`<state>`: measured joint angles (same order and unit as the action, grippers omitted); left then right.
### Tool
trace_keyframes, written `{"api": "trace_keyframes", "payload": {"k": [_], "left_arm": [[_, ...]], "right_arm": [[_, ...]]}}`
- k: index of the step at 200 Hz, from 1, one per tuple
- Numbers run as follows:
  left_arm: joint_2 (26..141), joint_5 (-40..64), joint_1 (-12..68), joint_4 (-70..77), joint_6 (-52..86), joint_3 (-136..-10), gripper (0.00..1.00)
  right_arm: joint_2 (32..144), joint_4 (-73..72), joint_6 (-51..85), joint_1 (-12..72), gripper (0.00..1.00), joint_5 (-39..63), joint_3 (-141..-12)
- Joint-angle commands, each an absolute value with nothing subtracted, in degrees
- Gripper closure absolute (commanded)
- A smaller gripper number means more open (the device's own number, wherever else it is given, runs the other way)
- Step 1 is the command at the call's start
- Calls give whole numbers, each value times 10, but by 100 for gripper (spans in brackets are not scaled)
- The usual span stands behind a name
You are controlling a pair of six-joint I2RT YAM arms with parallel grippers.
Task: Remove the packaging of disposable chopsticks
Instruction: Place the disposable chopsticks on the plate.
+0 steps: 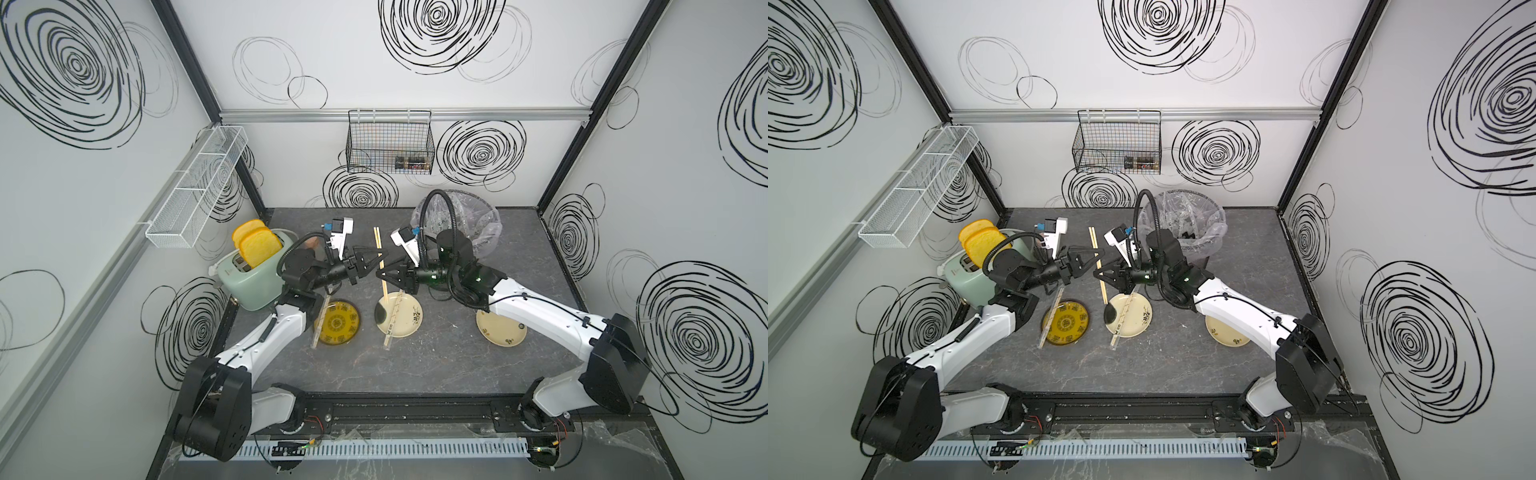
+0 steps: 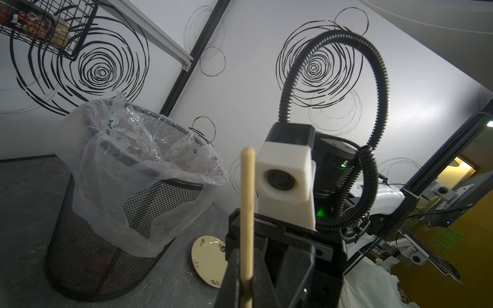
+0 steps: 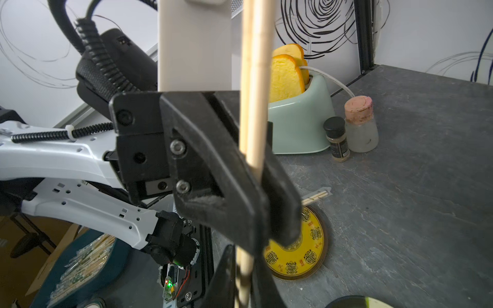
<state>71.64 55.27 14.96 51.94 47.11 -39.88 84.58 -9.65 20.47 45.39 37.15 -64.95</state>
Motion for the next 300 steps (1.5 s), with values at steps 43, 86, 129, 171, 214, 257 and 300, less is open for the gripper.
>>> {"api": "trace_keyframes", "payload": {"k": [43,86,129,171,214,257,300], "left_arm": [[714,548,153,539,472,-414,71],[704,554,152,582,490,-403,44],[704,556,147,578,486,-405,44],[698,558,144,508,433,-419,45],[704,557,143,490,419,-424,47],[696,555,142,465,400,-428,47],[689,545,149,429,376,-436,48]], "right_arm": [[836,-95,205,456,100,350,-648],[774,-59,219,435,100,309,-601],[668,49,238,383,100,248,-576],[555,232,269,275,100,182,-587],[478,383,237,127,100,123,-593],[464,381,236,20,100,101,-489],[504,336,245,-12,100,102,-403]]}}
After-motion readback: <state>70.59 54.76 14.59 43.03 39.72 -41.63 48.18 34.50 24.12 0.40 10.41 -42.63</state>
